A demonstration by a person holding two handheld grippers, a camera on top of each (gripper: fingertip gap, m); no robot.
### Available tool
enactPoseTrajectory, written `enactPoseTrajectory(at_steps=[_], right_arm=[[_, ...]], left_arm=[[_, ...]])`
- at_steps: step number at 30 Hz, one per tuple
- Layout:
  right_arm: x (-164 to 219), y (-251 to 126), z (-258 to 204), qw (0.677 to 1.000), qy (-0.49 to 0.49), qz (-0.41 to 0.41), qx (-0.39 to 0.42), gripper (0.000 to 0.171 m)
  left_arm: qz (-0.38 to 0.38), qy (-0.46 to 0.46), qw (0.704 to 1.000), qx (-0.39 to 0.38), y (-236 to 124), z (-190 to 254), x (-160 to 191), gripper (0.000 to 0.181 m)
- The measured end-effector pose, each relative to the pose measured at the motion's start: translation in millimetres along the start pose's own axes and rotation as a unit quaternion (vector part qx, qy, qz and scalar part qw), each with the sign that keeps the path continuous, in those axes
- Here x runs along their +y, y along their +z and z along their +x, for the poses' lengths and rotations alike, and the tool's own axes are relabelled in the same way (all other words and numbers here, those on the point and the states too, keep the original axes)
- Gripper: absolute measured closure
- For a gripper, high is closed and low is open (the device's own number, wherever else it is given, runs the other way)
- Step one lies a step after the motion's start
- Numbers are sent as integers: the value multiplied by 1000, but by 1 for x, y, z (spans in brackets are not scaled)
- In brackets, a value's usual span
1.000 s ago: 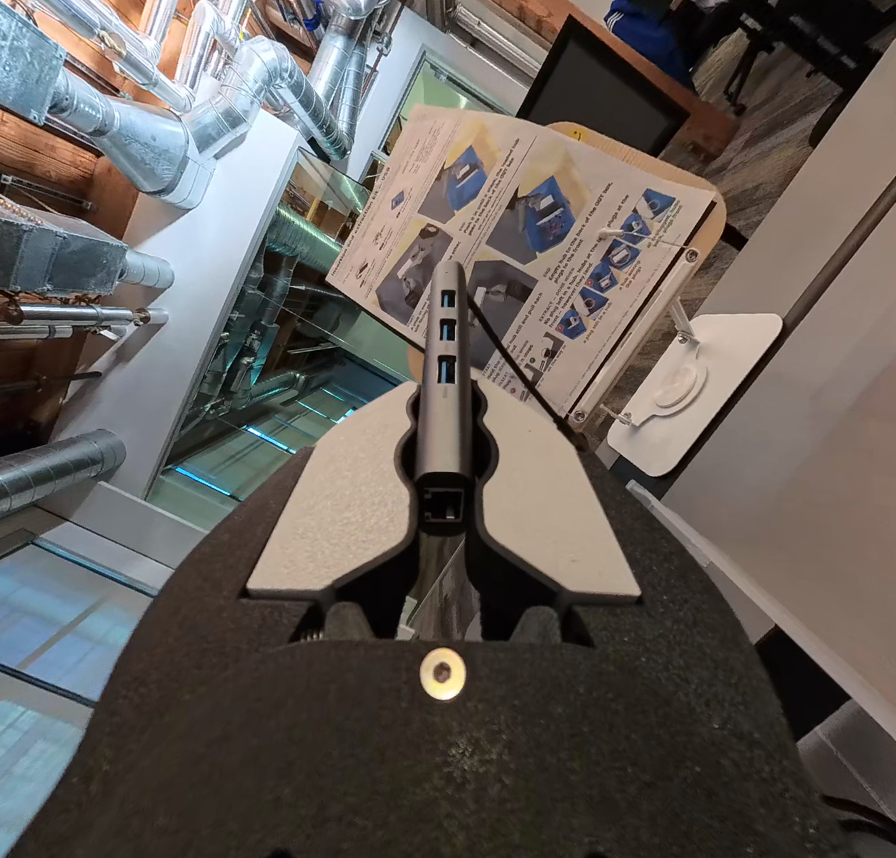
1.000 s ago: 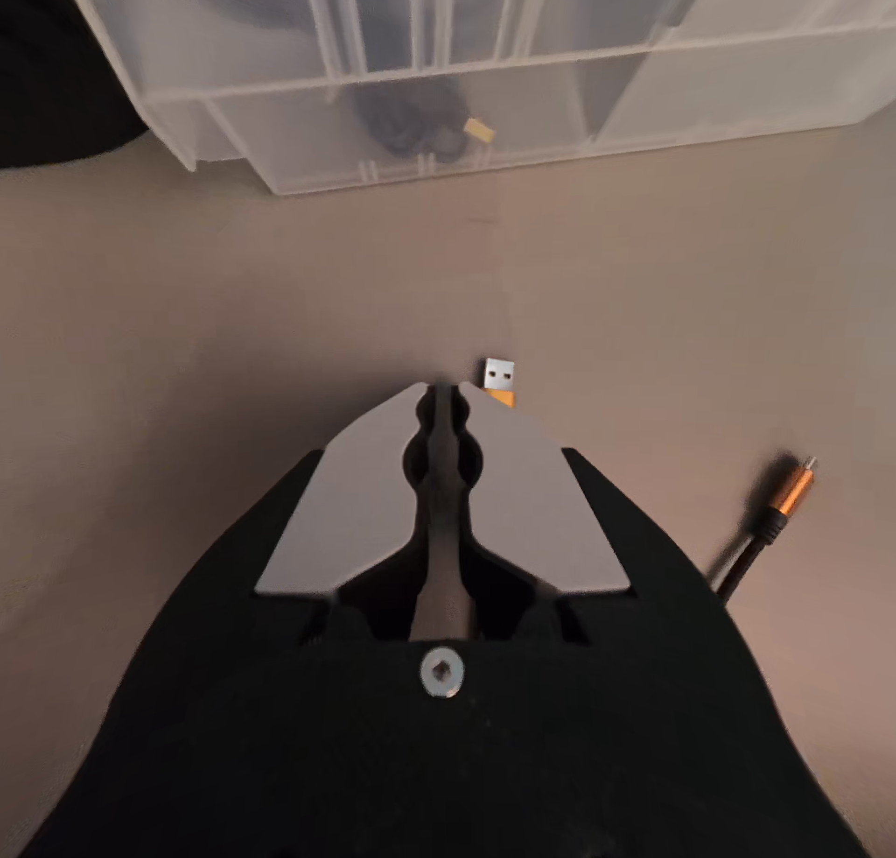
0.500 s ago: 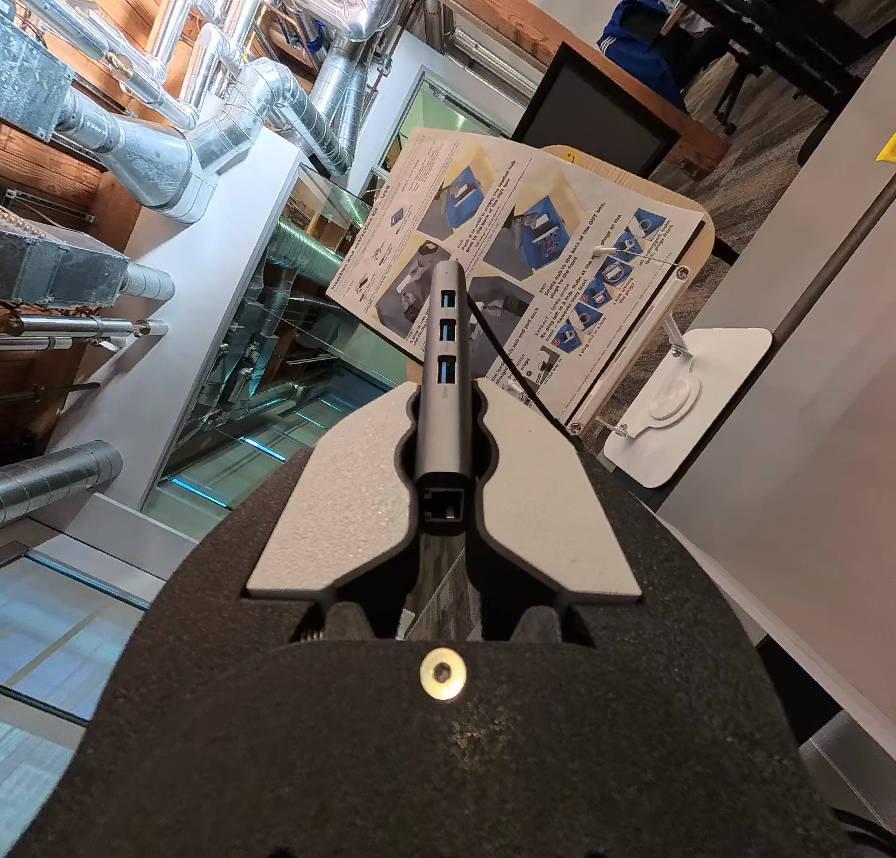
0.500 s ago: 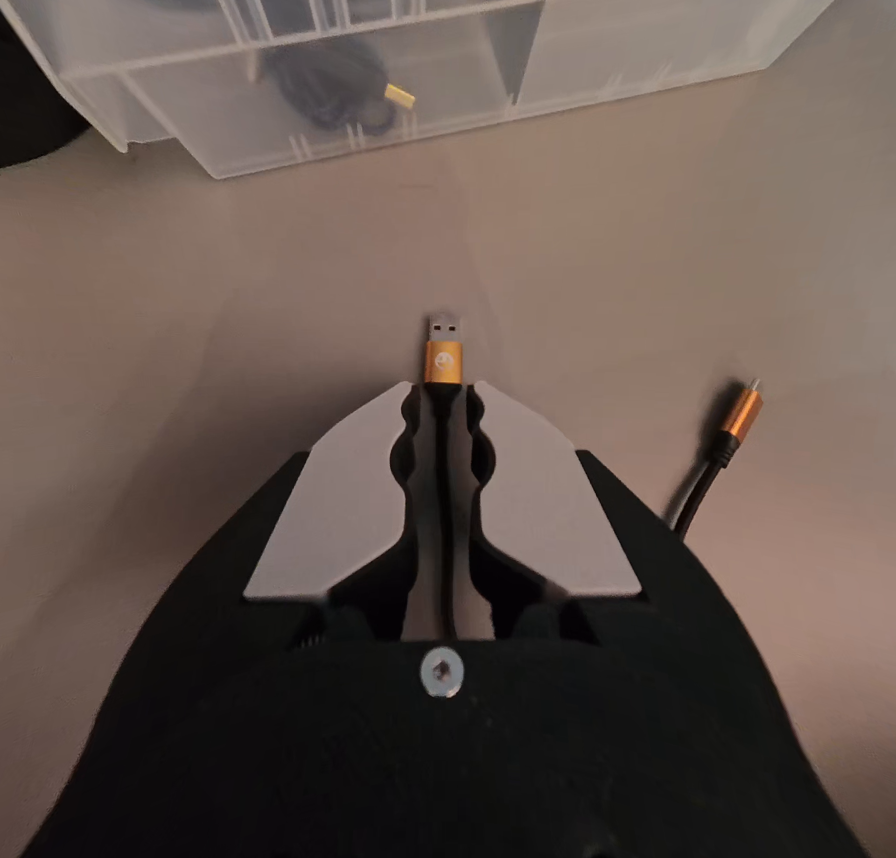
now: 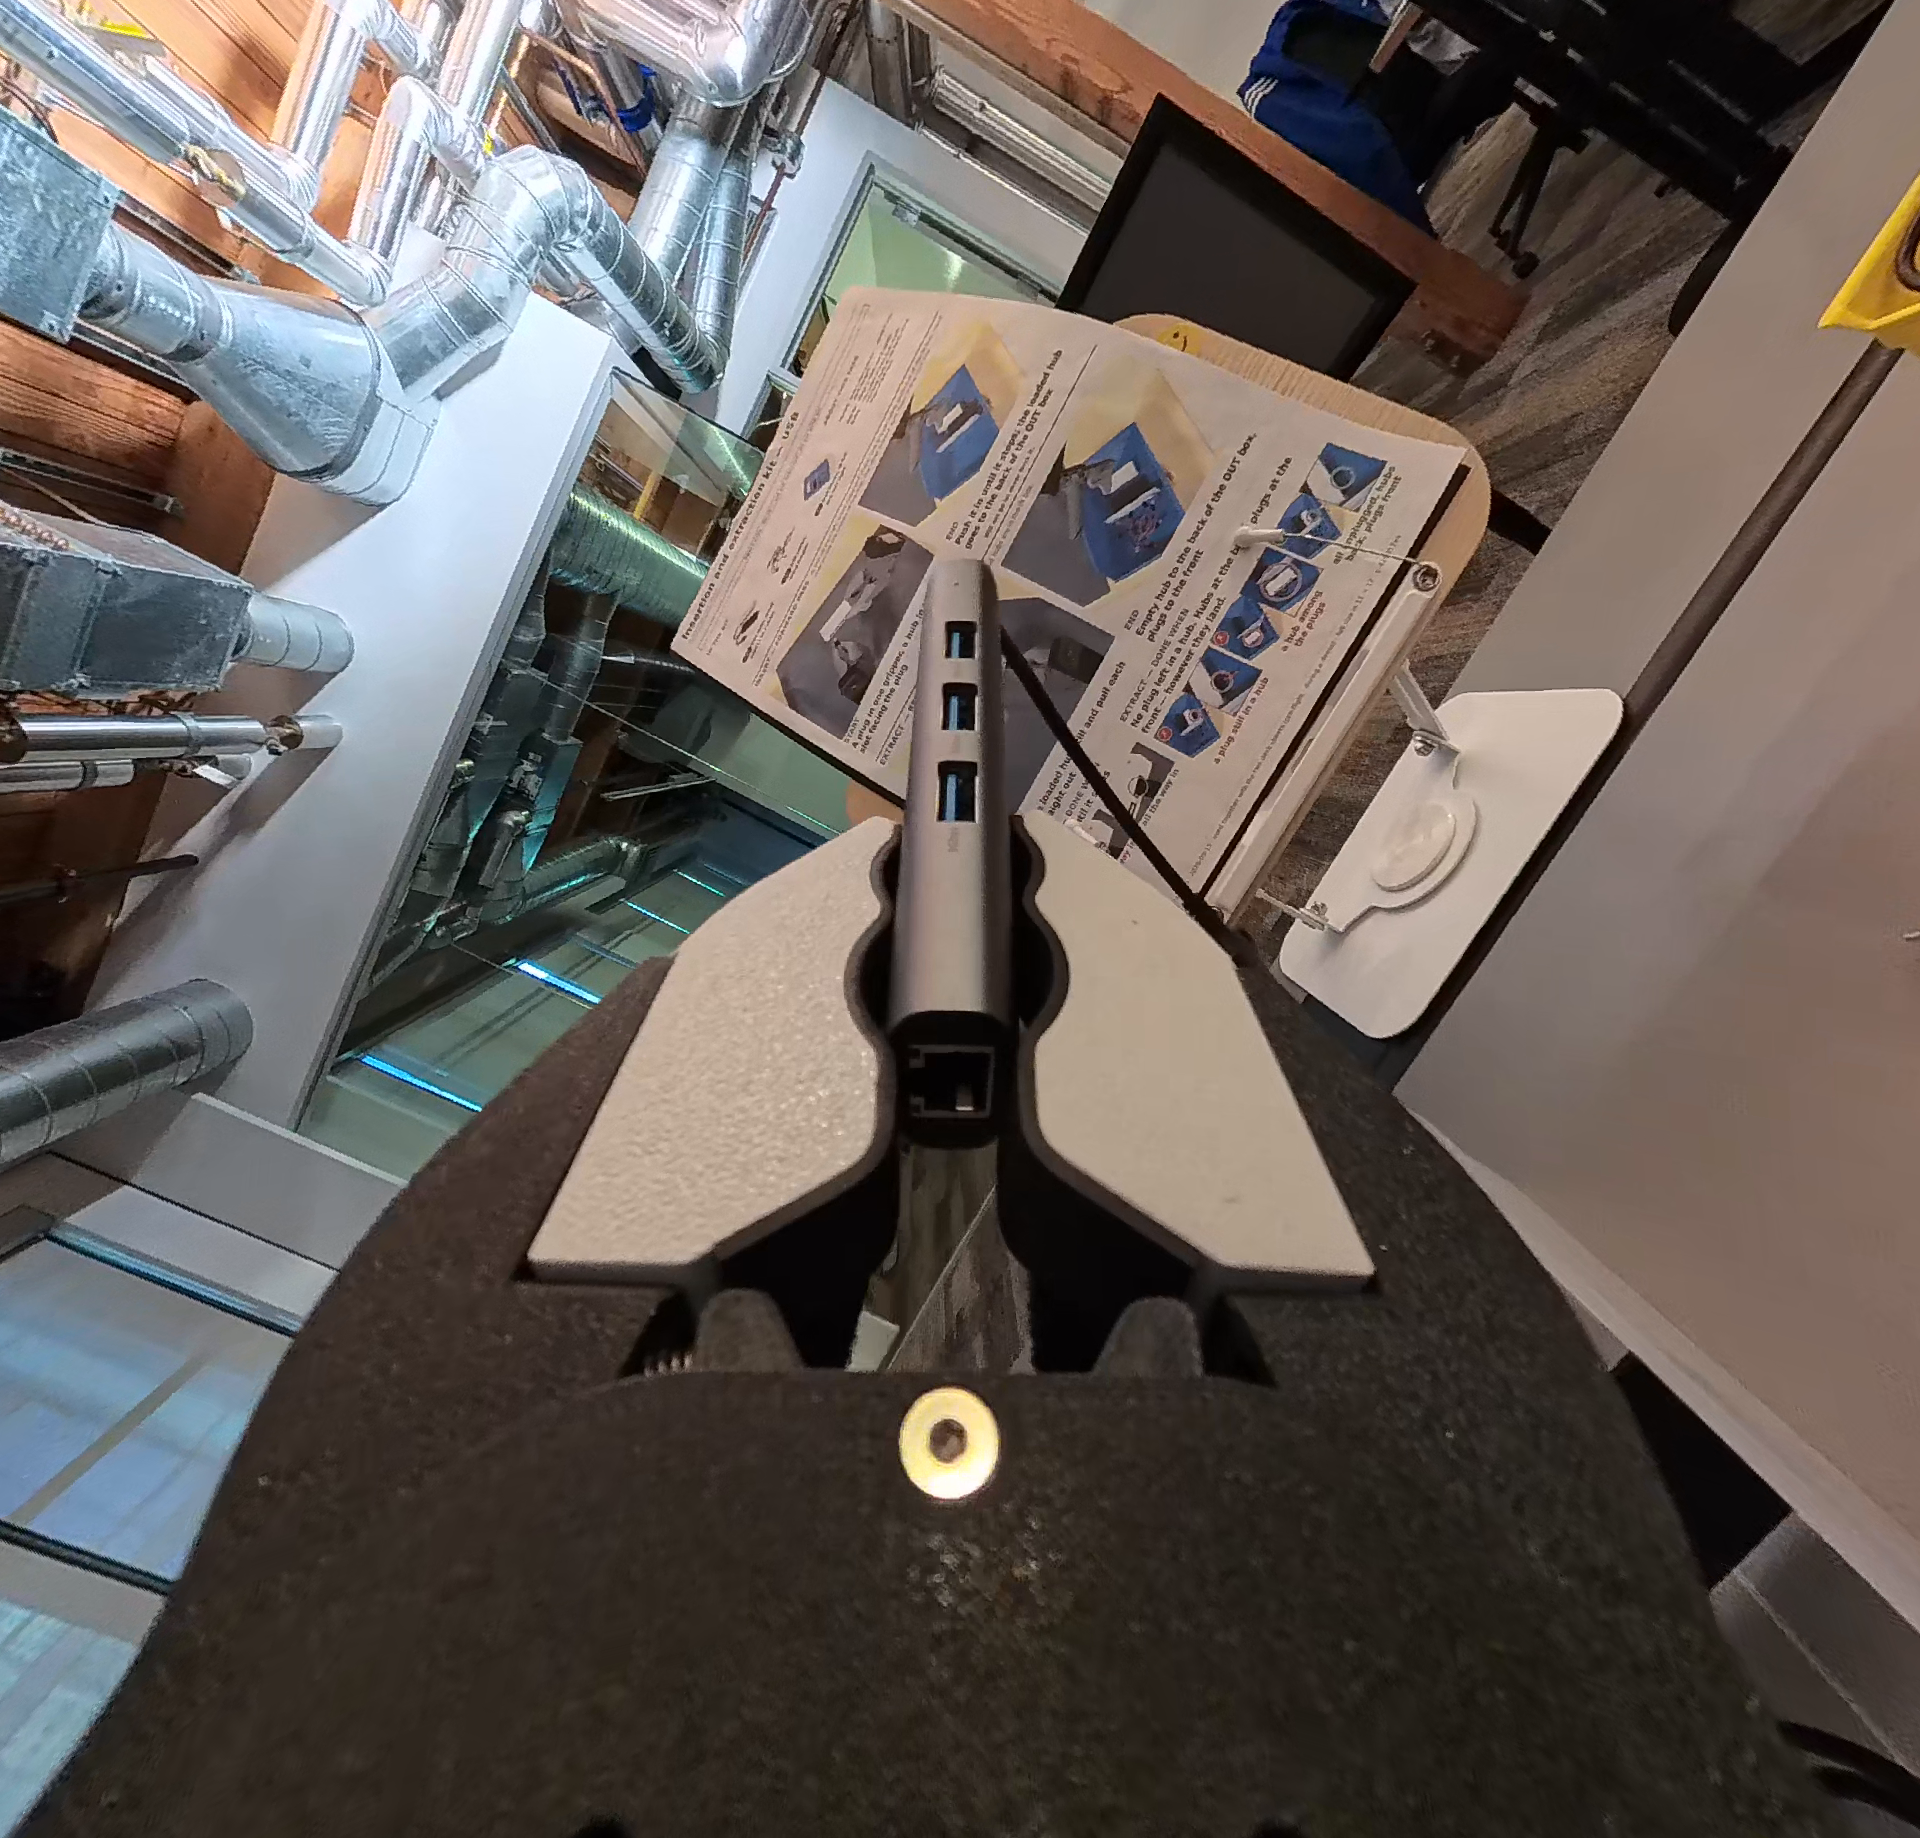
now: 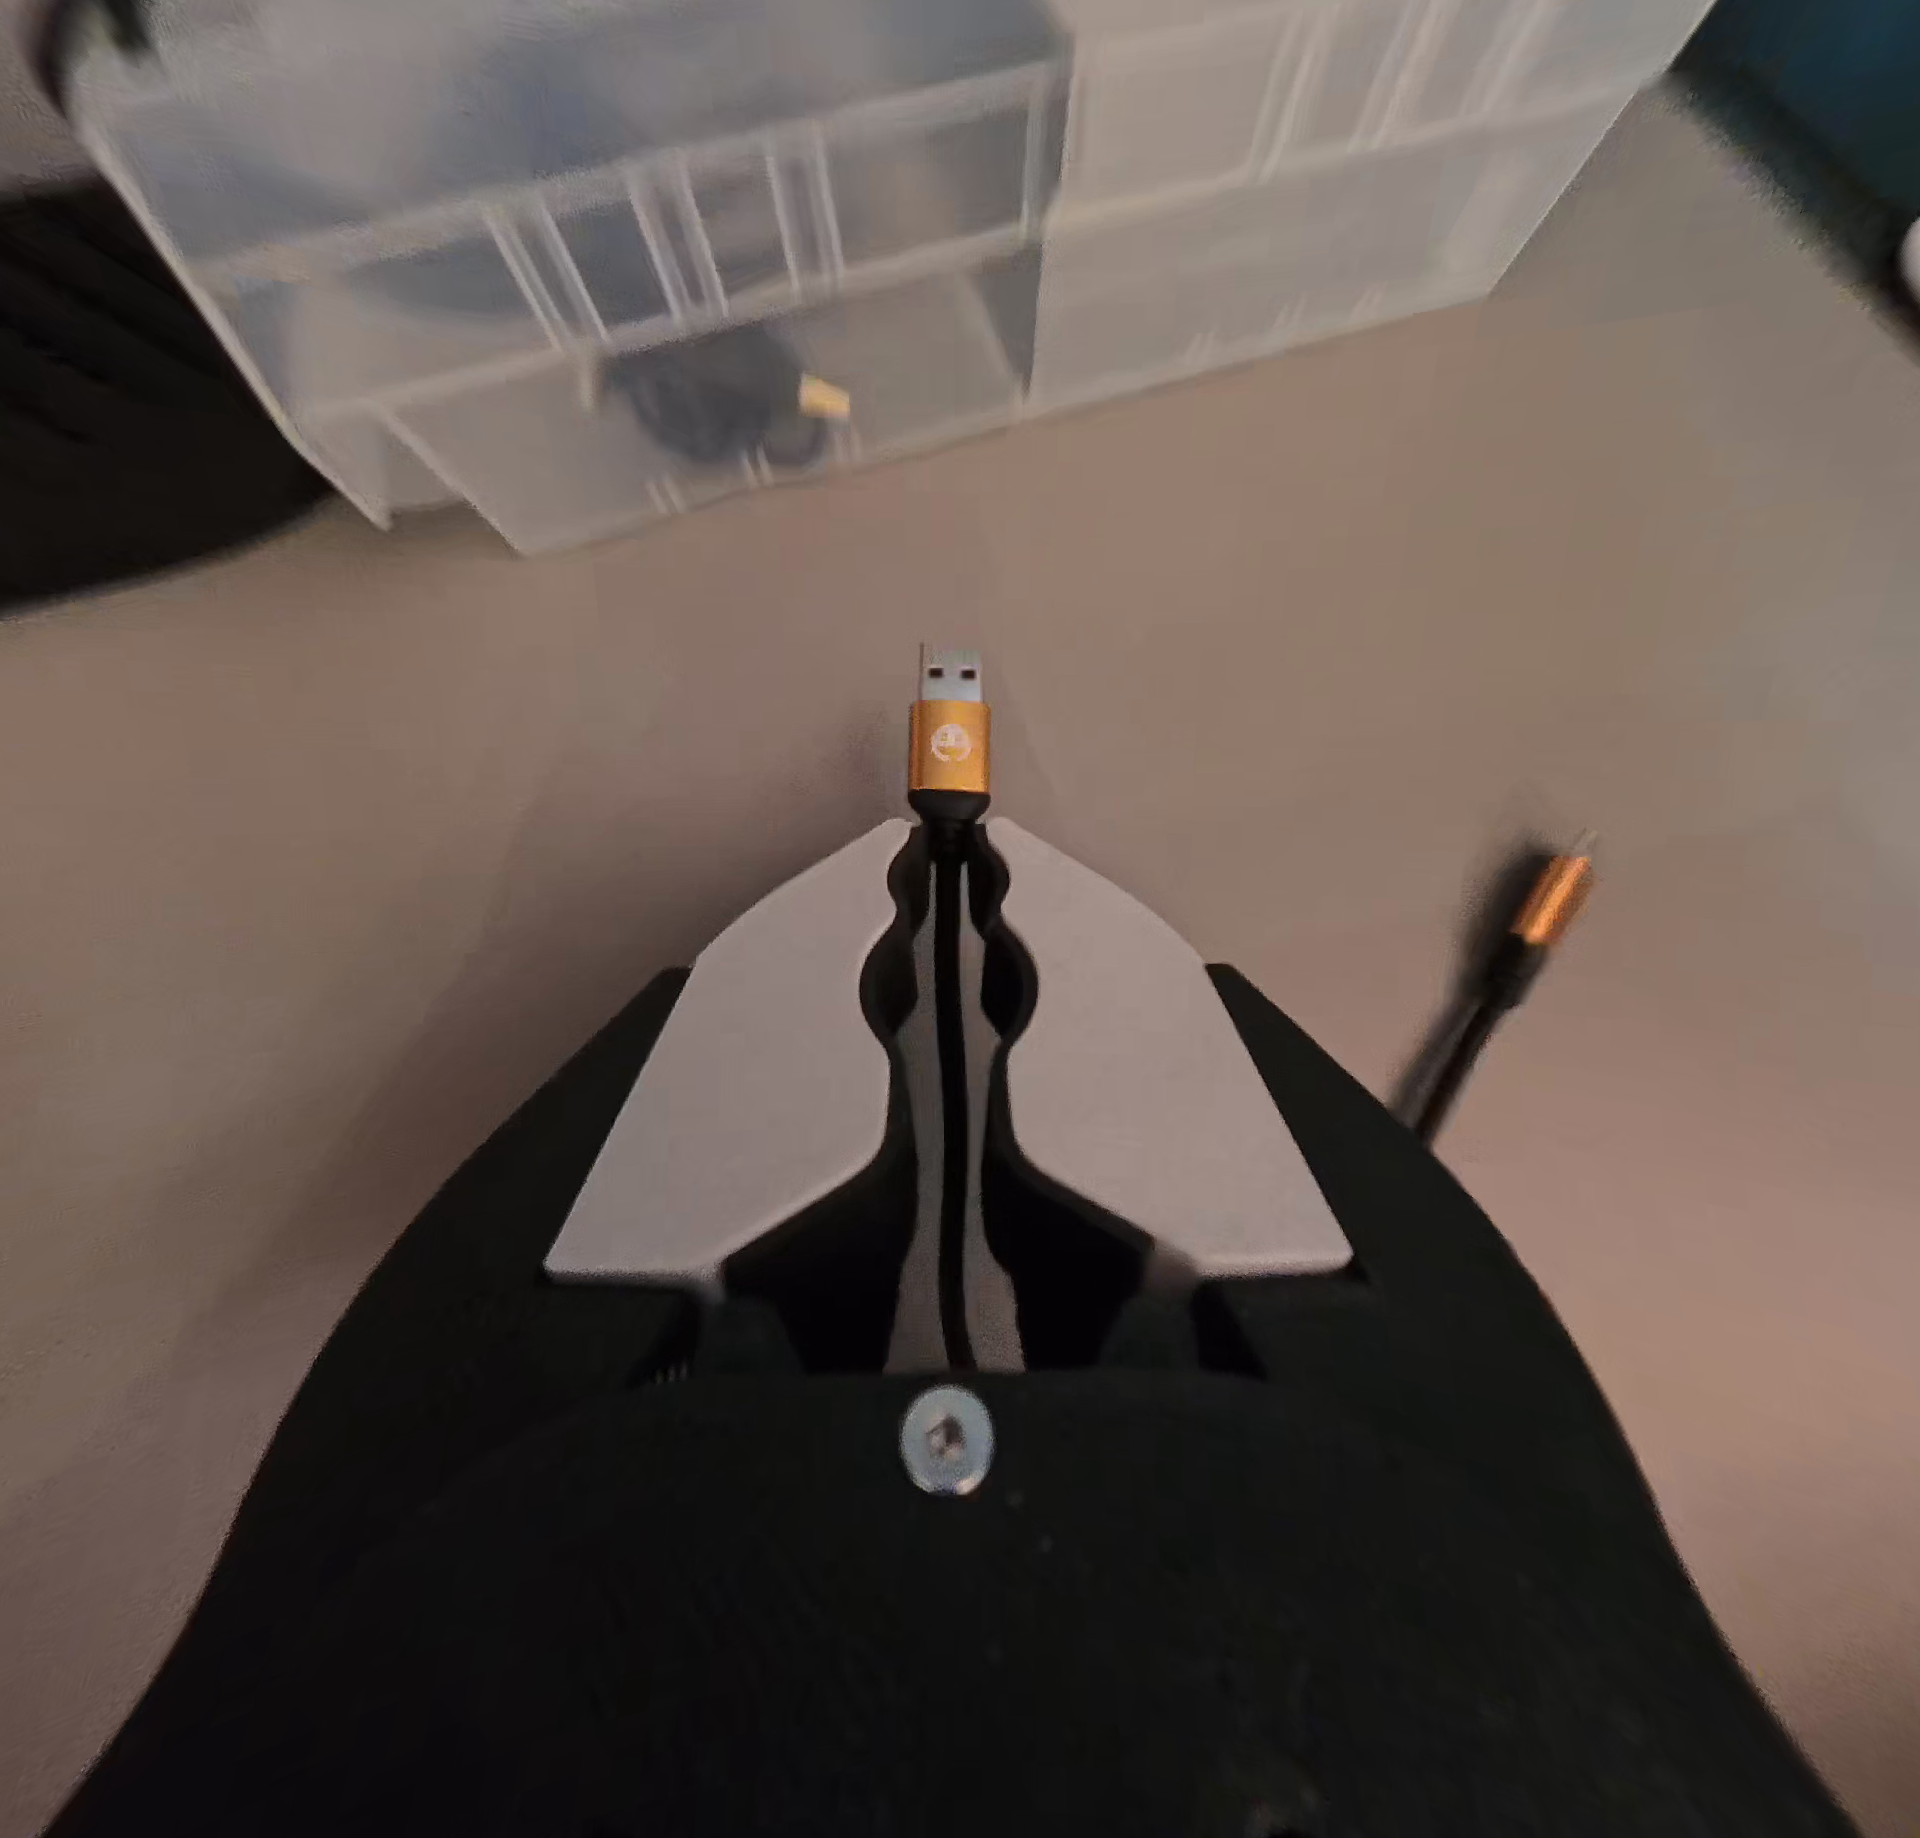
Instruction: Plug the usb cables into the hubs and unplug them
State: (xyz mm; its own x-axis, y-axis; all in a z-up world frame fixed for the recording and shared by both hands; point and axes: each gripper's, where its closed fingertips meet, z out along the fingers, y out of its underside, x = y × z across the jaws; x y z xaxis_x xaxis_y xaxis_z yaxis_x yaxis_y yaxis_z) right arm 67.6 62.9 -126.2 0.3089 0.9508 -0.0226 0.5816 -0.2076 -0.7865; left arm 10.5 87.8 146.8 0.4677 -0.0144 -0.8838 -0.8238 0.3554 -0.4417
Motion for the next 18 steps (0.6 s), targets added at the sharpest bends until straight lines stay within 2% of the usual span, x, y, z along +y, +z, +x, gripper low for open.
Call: enactPoseTrajectory(at_steps=[4, 12, 15, 18], right_arm=[[-51, -55, 9, 997, -34, 67, 36, 163], [-113, -163, 18, 987, -84, 98, 93, 163], [-125, -186, 15, 984, -92, 89, 123, 163], [-125, -190, 10, 982, -88, 82, 146, 163]], left_arm=[[3, 8, 1000, 11, 1, 6, -2, 165], [-19, 44, 999, 27, 17, 38, -2, 165], [-25, 68, 997, 29, 22, 53, -5, 165], [-27, 86, 995, 44, 26, 72, -8, 165]])
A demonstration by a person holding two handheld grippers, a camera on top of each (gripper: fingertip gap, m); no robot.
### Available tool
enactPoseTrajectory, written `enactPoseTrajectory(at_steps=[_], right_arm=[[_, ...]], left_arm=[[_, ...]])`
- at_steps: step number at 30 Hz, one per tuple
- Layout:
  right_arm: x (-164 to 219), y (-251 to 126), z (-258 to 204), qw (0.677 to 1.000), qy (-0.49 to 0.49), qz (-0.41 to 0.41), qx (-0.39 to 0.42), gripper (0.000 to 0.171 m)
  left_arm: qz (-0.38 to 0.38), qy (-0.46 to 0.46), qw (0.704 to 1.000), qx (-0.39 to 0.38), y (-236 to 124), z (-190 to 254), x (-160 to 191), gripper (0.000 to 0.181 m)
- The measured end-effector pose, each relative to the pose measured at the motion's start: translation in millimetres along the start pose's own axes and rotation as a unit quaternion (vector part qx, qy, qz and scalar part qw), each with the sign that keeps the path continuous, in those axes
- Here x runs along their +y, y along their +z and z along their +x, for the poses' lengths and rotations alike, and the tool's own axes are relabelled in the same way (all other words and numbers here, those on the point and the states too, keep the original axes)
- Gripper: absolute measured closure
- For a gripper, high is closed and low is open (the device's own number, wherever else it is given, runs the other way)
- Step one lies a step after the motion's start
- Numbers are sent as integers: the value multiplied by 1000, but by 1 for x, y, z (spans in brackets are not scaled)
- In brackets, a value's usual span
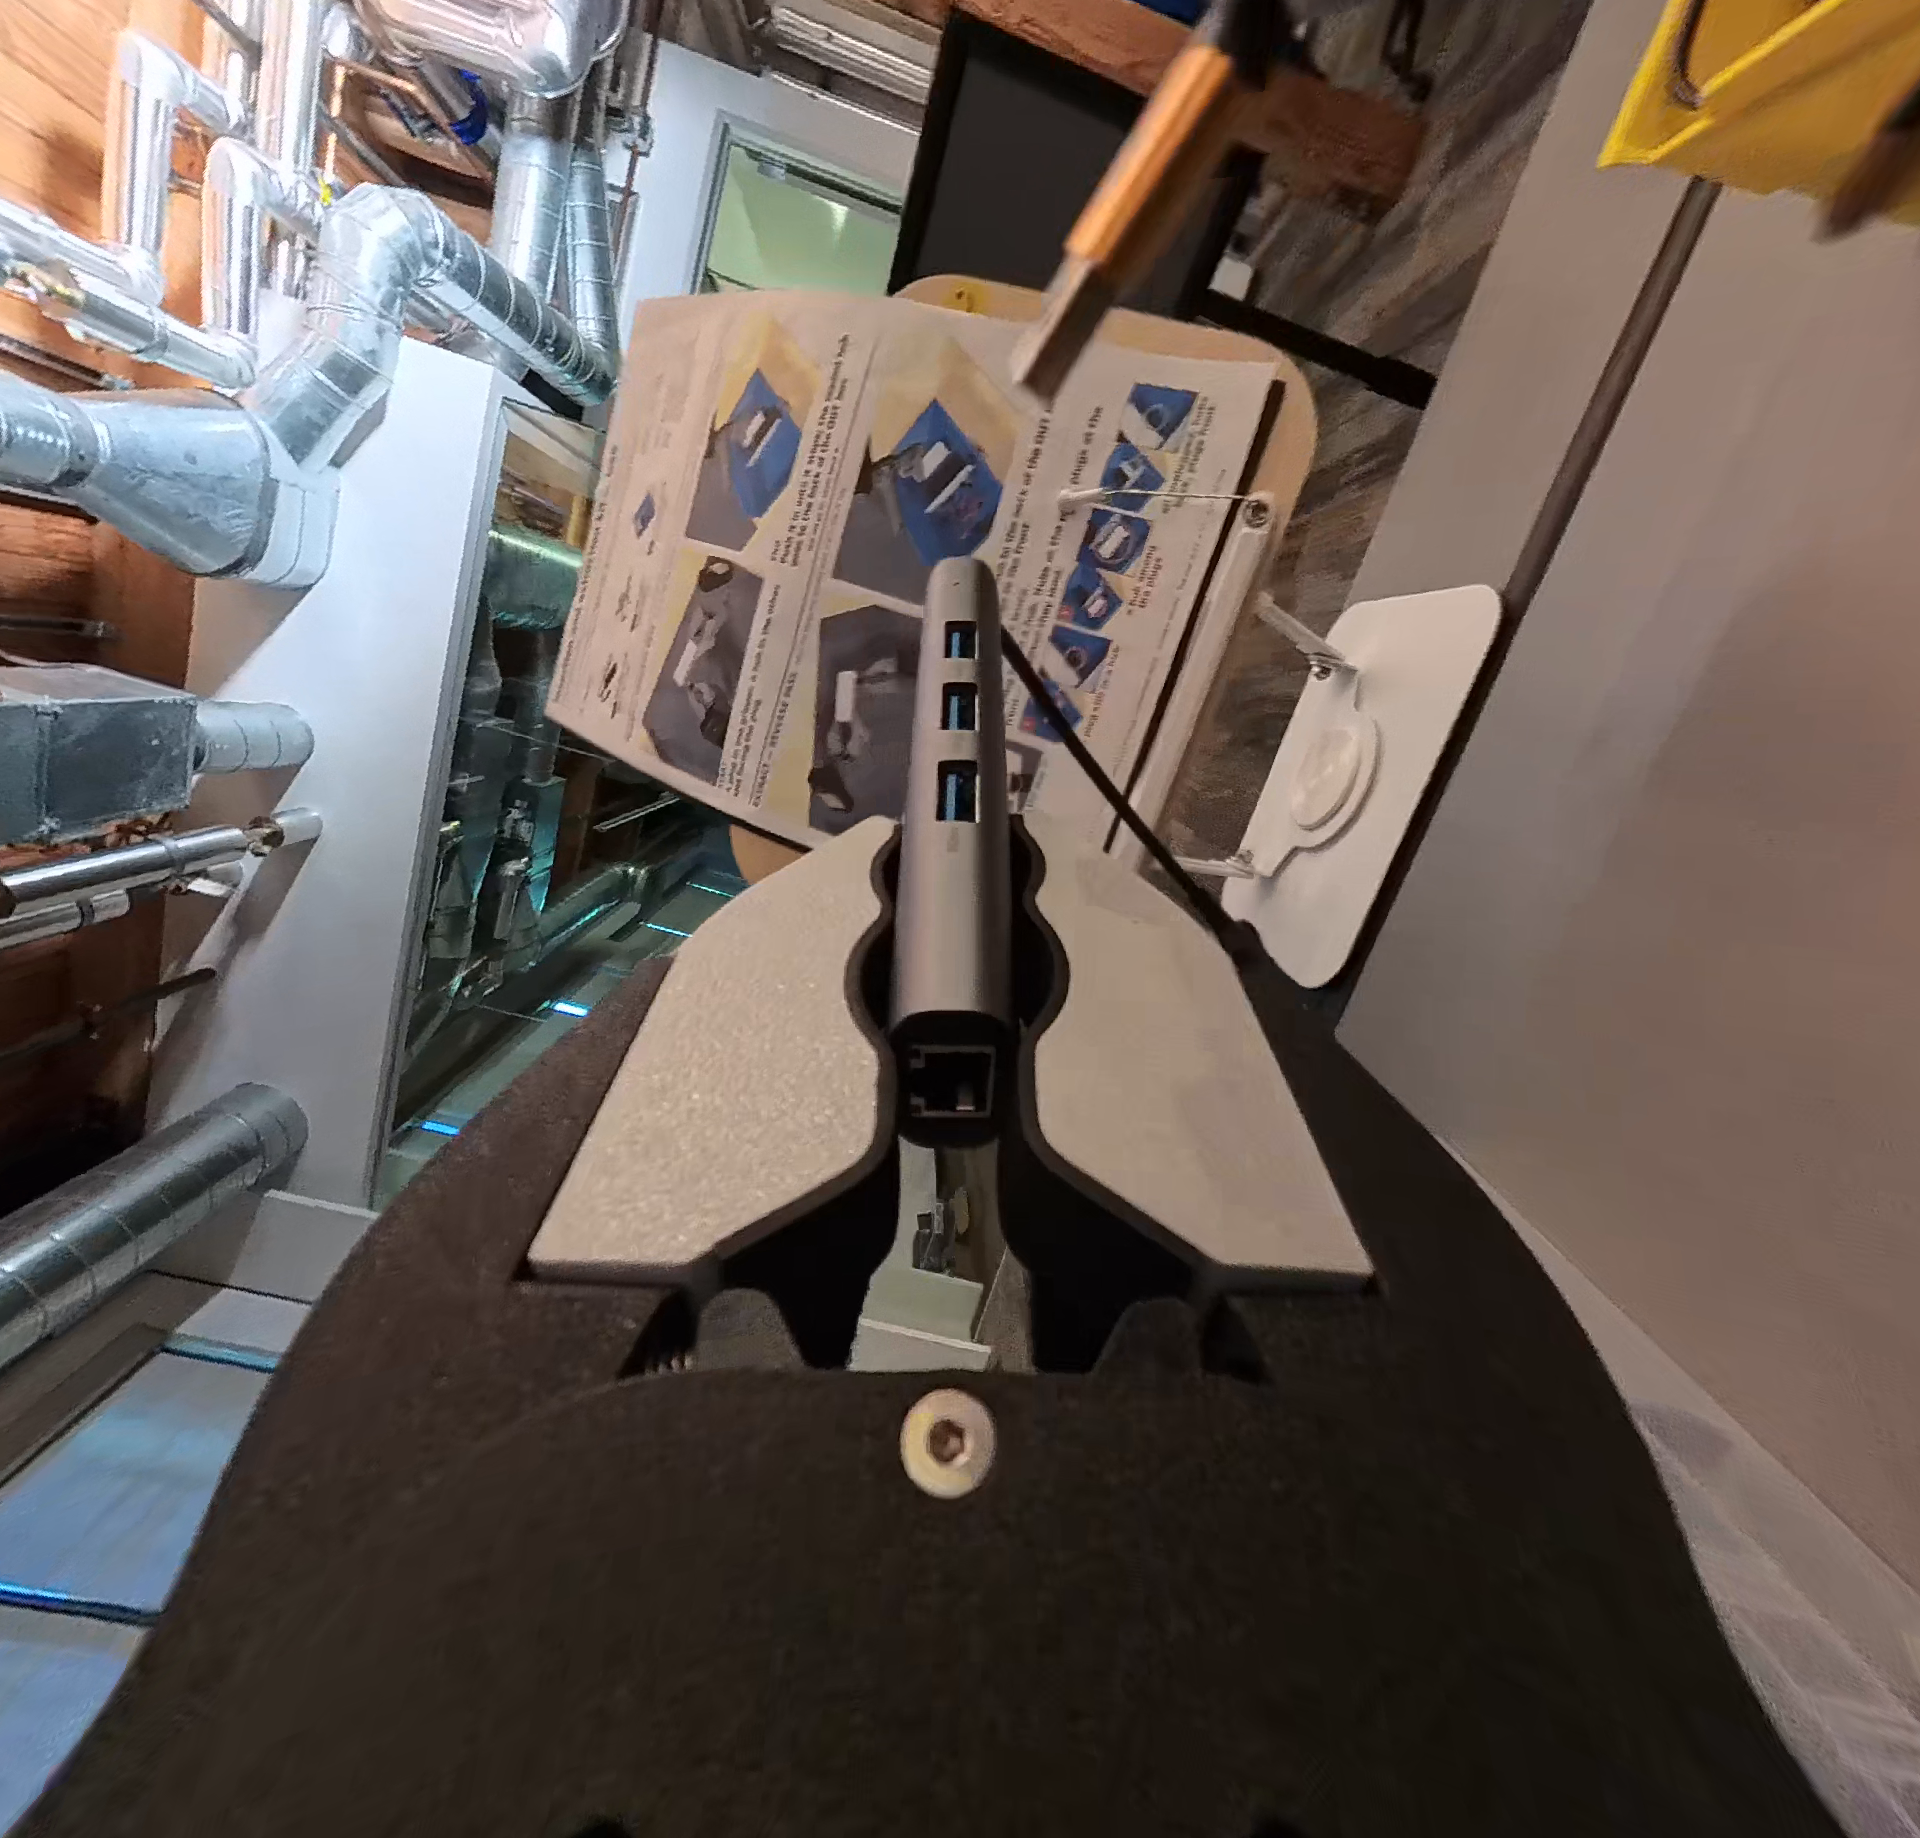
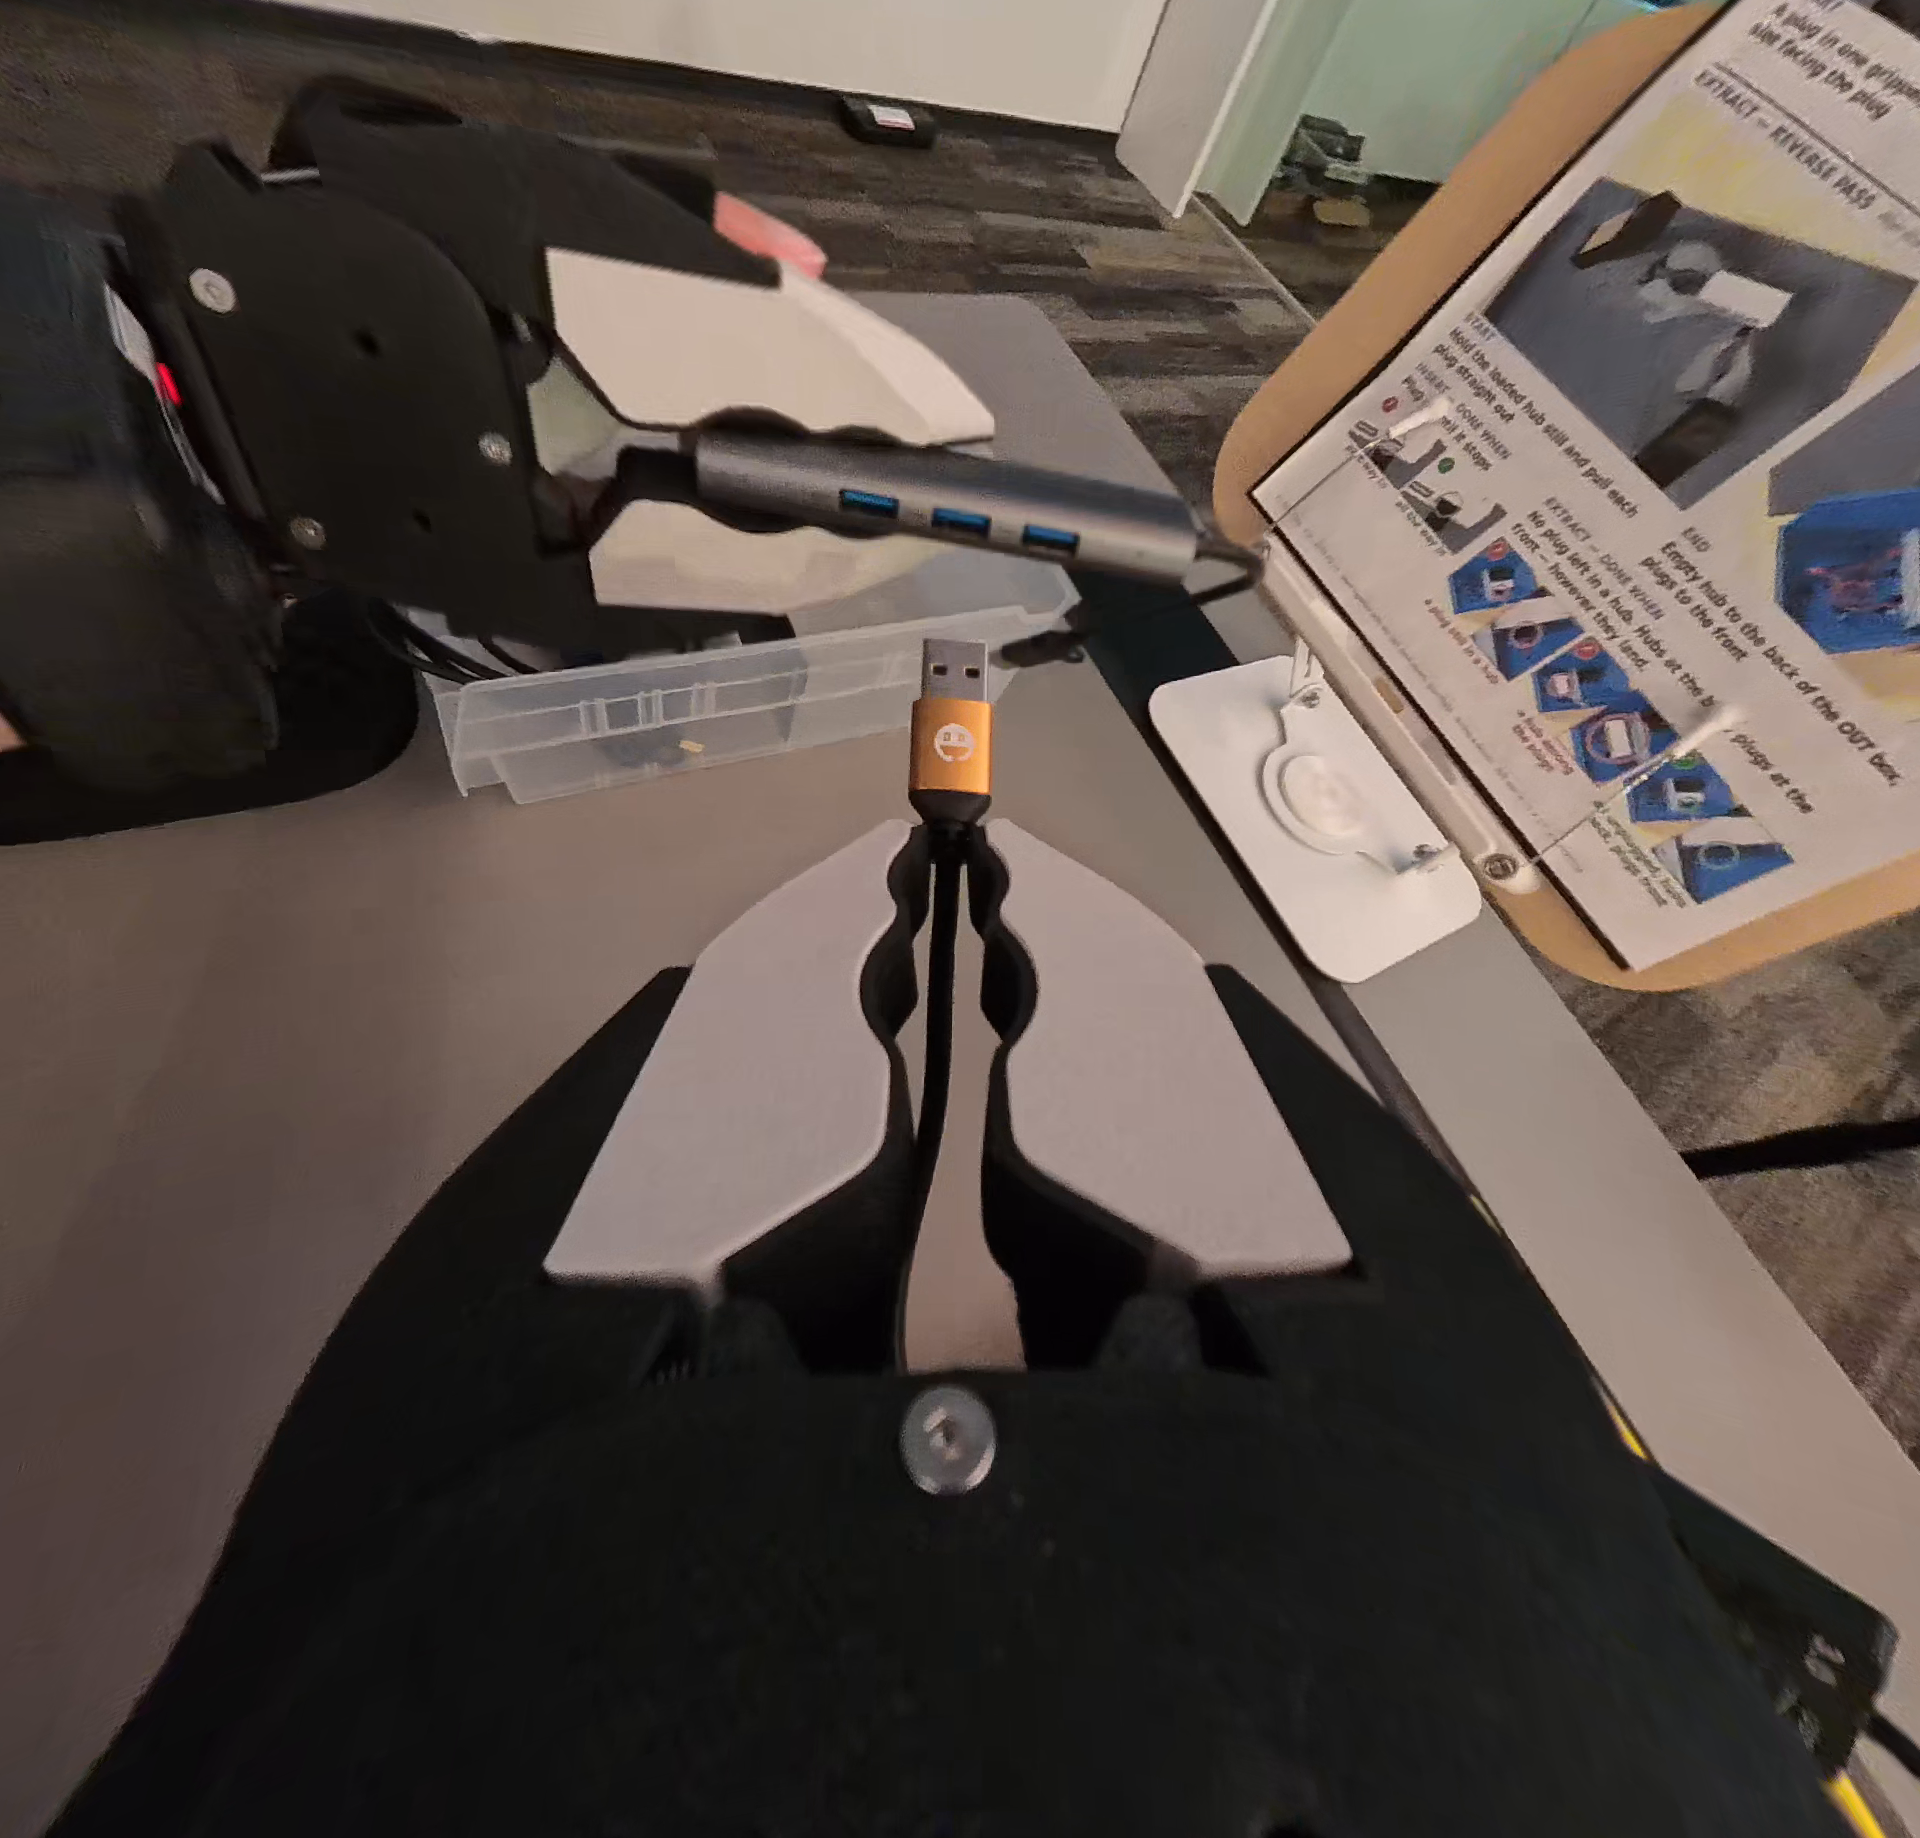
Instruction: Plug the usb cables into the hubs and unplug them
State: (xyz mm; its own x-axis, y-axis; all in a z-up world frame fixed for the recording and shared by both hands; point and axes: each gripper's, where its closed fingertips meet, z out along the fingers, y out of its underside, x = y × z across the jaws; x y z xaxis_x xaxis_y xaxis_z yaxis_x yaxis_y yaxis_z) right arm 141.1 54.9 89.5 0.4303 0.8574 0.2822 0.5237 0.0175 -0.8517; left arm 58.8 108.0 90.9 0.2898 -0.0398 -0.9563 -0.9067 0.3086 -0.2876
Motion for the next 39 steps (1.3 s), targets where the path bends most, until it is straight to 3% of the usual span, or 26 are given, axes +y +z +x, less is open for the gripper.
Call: enactPoseTrajectory(at_steps=[10, 39], right_arm=[[33, 19, 0, 997, 22, -73, 10, 163], [70, 28, -3, 984, 92, -153, -23, 163]], left_arm=[[3, 48, 998, 37, 7, 43, -20, 165], [-6, 141, 988, 62, 10, 82, -26, 165]])
